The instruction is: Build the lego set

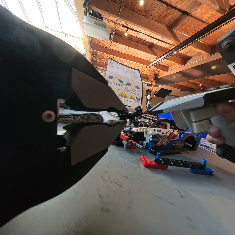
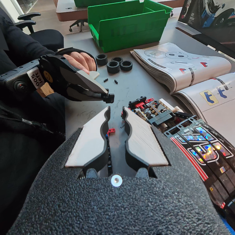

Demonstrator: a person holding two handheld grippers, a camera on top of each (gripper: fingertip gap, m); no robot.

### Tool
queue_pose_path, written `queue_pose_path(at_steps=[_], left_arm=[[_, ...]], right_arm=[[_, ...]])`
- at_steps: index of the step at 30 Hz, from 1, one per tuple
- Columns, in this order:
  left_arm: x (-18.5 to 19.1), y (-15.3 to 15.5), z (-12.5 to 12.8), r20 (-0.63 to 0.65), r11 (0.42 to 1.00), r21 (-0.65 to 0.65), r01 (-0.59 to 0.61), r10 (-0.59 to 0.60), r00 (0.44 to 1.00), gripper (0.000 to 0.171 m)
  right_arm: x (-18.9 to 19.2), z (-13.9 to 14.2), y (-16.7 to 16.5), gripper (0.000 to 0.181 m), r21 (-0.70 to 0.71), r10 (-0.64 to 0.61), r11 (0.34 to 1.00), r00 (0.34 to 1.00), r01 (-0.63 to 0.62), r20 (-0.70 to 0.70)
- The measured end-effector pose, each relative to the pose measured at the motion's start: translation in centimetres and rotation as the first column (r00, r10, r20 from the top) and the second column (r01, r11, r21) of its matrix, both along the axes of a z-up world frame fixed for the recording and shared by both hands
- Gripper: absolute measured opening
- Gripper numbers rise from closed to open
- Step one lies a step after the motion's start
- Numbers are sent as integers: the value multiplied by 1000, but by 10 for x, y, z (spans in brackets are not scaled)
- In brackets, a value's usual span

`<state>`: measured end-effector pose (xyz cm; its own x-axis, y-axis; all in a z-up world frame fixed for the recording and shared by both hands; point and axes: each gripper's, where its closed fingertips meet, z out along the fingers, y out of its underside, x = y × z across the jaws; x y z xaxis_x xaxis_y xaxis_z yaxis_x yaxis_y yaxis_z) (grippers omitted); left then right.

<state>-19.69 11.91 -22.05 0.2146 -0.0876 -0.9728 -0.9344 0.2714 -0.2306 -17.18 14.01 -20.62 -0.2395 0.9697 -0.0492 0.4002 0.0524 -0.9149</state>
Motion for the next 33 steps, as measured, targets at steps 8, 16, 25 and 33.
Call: queue_pose_path(at_steps=[8, 16, 25, 33], left_arm=[[9, -4, 1, 3, 999, 6, 37, -37, 999, 4], [13, -4, -8, 25, 995, -76, 60, -58, 998, 4], [9, -4, -35, 338, 867, -482, 127, 50, 940, 6], [-15, -24, -60, 333, 575, -809, 125, 273, 902, 6]], right_arm=[[7, -4, -9, 18, -67, -22, 998, 1000, 22, -4], [15, -10, -10, 21, -136, -50, 989, 999, 50, 2], [17, -19, -17, 23, -108, -51, 992, 995, 60, 81], [22, -22, -20, 23, -84, -57, 994, 993, 66, 100]])
